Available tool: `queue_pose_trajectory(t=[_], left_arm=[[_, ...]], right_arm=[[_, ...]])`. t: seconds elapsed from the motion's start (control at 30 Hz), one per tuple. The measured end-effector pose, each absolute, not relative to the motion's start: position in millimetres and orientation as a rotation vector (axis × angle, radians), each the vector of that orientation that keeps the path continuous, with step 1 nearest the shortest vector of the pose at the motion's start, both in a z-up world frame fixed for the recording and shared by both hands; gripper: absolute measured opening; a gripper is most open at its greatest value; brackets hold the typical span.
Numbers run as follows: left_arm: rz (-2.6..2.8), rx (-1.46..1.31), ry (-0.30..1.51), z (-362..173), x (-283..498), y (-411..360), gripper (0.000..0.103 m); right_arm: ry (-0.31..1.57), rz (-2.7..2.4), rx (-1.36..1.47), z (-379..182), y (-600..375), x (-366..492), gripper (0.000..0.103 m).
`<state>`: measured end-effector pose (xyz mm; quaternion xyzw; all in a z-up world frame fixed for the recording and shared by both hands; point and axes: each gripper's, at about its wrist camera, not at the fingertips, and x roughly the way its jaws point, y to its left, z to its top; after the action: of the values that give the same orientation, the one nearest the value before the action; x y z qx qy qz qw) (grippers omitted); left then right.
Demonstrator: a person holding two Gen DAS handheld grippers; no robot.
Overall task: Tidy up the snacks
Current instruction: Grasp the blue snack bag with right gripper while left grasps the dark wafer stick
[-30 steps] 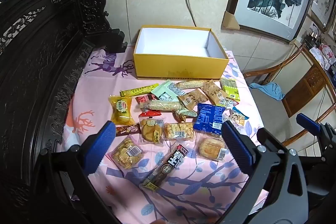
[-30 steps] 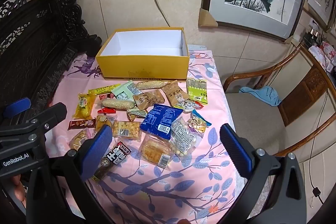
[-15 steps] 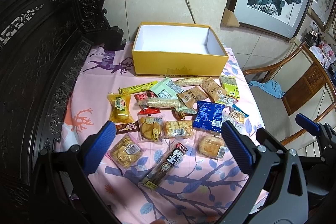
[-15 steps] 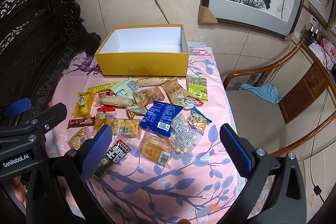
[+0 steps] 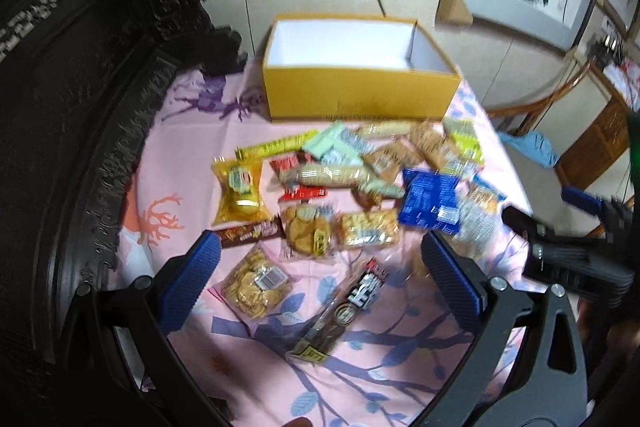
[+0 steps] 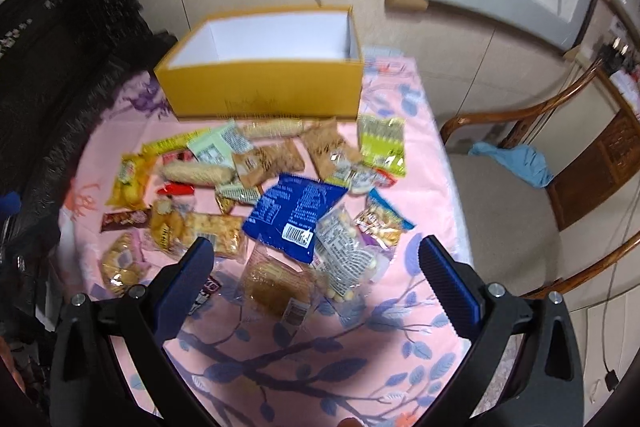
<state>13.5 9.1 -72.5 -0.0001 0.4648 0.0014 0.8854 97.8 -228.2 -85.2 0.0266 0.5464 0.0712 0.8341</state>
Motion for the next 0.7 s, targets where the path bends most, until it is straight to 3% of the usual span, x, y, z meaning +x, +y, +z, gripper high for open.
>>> queue_pose_trajectory(t=[0.33,0.7], left_arm=[[-0.075,0.036,1.104,-186.8,28.6,-8.9,0.101],[-0.126,0.020,1.128,-231.2,33.7,-21.0,0.101]], right_arm=[[1.358,0.117,0.151,-190.5,-200.6,151.4,0.102],[1.409,0.005,0.064,-237.0,-174.1,177.4,0.101]])
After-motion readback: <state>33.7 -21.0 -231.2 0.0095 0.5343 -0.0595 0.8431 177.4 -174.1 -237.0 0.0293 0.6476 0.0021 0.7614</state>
